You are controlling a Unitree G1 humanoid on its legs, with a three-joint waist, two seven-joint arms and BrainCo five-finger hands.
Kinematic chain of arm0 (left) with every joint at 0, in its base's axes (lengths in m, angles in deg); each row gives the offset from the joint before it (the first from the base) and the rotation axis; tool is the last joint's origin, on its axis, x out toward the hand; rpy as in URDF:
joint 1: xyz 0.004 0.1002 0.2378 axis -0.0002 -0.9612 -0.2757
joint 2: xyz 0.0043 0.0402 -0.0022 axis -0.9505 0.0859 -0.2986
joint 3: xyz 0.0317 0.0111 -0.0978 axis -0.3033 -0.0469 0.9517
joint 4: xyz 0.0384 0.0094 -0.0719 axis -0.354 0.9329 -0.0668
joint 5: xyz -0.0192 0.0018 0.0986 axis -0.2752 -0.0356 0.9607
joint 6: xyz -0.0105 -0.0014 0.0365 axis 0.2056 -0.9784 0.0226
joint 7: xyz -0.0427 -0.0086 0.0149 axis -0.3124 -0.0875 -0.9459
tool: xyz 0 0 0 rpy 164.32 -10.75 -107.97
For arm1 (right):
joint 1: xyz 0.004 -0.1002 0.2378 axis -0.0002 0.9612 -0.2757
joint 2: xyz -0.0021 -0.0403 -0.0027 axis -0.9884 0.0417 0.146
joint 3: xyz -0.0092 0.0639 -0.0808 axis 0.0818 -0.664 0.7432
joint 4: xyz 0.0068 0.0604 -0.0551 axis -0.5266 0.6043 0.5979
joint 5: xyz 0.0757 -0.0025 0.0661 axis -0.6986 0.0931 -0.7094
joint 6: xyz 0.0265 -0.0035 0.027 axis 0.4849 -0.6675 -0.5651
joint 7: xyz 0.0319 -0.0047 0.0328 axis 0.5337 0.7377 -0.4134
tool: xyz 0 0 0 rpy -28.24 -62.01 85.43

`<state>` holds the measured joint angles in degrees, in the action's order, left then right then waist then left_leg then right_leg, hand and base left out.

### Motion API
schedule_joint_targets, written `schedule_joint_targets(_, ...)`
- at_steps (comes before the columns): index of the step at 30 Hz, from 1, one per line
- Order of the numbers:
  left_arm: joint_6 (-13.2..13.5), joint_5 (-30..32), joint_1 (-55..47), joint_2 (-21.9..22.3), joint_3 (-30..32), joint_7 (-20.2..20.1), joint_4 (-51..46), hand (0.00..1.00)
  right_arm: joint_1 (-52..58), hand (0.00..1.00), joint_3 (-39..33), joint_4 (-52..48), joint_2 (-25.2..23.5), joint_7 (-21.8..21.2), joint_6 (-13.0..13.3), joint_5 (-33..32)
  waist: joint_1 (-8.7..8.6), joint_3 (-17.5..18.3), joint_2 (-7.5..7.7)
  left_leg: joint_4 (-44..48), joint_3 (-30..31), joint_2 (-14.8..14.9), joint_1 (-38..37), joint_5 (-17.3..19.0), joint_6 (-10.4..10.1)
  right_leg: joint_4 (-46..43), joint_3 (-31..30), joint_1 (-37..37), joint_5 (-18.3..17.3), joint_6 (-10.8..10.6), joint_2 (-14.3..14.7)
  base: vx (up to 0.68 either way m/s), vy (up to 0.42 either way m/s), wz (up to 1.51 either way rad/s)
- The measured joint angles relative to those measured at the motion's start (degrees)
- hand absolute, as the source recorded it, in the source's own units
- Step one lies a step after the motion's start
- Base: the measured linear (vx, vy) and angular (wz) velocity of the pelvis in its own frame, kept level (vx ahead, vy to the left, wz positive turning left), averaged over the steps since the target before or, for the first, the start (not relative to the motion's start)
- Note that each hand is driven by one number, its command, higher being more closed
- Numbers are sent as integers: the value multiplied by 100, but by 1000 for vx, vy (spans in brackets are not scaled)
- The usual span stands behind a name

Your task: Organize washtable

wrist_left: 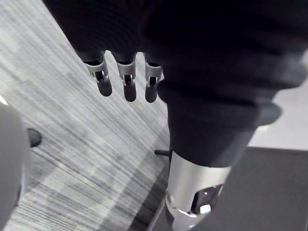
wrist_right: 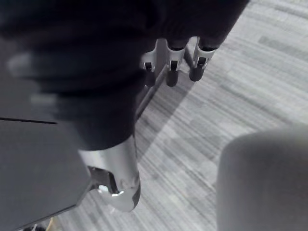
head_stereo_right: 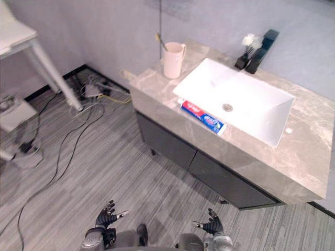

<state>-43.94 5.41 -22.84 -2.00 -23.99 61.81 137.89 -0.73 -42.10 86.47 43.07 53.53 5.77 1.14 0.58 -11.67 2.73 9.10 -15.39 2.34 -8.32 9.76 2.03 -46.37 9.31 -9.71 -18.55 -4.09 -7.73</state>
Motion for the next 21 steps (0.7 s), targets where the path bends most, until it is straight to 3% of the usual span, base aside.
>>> schedule_joint_targets(3, -1, -1, 27, -103, 5, 2, 9, 0, -158, 0, 67, 105, 14, -2, -2, 109, -2, 18, 54, -70, -150, 52, -178, 58, -97, 1087, 917, -368, 123, 202, 53, 338, 23, -16)
schedule_joint_targets(4, -10, -2, 8, -131, 26, 1, 41, 0, -208, 0, 73, 168, 15, -2, 0, 129, 0, 38, 90, -63, -186, 9, -233, 120, -197, 1702, 990, -405, 501, 509, 183, 486, -24, -34)
schedule_joint_targets(5, -34, 1, -93, -178, 98, -6, 55, 0, -168, 0, 111, 191, 19, -4, 0, 146, -3, 97, 279, -1, -176, -173, -325, 220, -325, 2293, 972, -447, 1093, 1016, 273, 505, -6, -52)
schedule_joint_targets(6, -90, 7, -103, -13, 169, -6, 167, 0, -184, 0, 79, 226, 167, -8, -8, 144, 31, 90, 33, 162, -174, -54, -421, 376, -366, 2267, 980, -292, 1029, 1033, 383, 494, -7, -47)
schedule_joint_targets(8, -88, 11, -155, 175, 233, -19, 166, 0, -172, 0, 24, 161, 266, -2, 5, 138, -30, 76, -170, 601, -126, 106, -360, 372, -368, 2577, 942, -10, 951, 927, 525, 336, -14, -30)
schedule_joint_targets(10, -89, 15, -139, 304, 263, -35, 159, 0, -179, 0, -11, 149, 267, 2, 0, 139, -133, 58, -253, 1506, -110, 300, -121, 325, -453, 2873, 926, 338, 935, 917, 667, 343, -30, -14)
schedule_joint_targets(11, -89, 16, -136, 348, 270, -39, 146, 0, -130, 0, -11, 112, 269, 5, -3, 140, -114, 57, -246, 2356, -108, 459, 130, 114, -758, 3110, 816, 628, 935, 917, 757, 317, -14, -28)
schedule_joint_targets(12, -86, 16, -149, 360, 272, -38, 145, 0, -118, 0, -10, 100, 278, 10, -3, 137, -89, 61, -223, 2733, -75, 542, 256, 118, -819, 3197, 746, 757, 935, 918, 769, 295, 17, -59)
schedule_joint_targets(13, -73, 18, -141, 365, 284, -39, 128, 0, -123, 0, -69, 82, 278, 22, -33, 134, -25, 51, -201, 3108, 15, 593, 418, 375, -747, 3316, 544, 955, 934, 919, 788, 254, 44, -71)
schedule_joint_targets(15, -69, 18, -128, 362, 283, -36, 90, 0, -90, 0, -165, 89, 278, 17, -57, 131, 33, 44, -185, 2875, 231, 515, 690, 759, -589, 3406, 173, 1144, 937, 914, 753, 242, 84, -86)
schedule_joint_targets(17, -65, 18, -129, 333, 283, -35, 79, 0, -106, 0, -193, 90, 247, 23, -56, 126, 32, 47, -173, 2251, 819, 338, 949, 858, -572, 3388, -169, 1173, 942, 890, 687, 136, 142, -85)
schedule_joint_targets(18, -64, 18, -128, 323, 281, -32, 81, 0, -89, 0, -201, 103, 246, 24, -54, 126, 28, 47, -173, 1970, 1103, 270, 1005, 846, -594, 3375, -269, 1173, 948, 844, 664, 110, 203, -104)
schedule_joint_targets(19, -64, 18, -150, 319, 267, -29, 84, 0, -92, 0, -207, 143, 290, 24, -39, 121, 27, 86, -249, 1147, 1551, 270, 975, 568, -753, 3368, -517, 1176, 931, 612, 701, 102, 241, -95)
schedule_joint_targets(20, -65, 21, -157, 334, 255, -35, 123, 0, -90, 0, -207, 183, 289, 25, -26, 115, 26, 85, -302, 907, 1574, 349, 1000, 304, -649, 3359, -665, 1197, 844, 443, 775, 120, 255, -100)
schedule_joint_targets(21, -76, 19, -171, 341, 253, -28, 213, 0, -66, 0, -199, 171, 228, 15, -44, 90, 22, 166, -241, 877, 1477, 276, 868, 282, -638, 3386, -841, 1206, 895, 336, 711, 137, 268, -77)
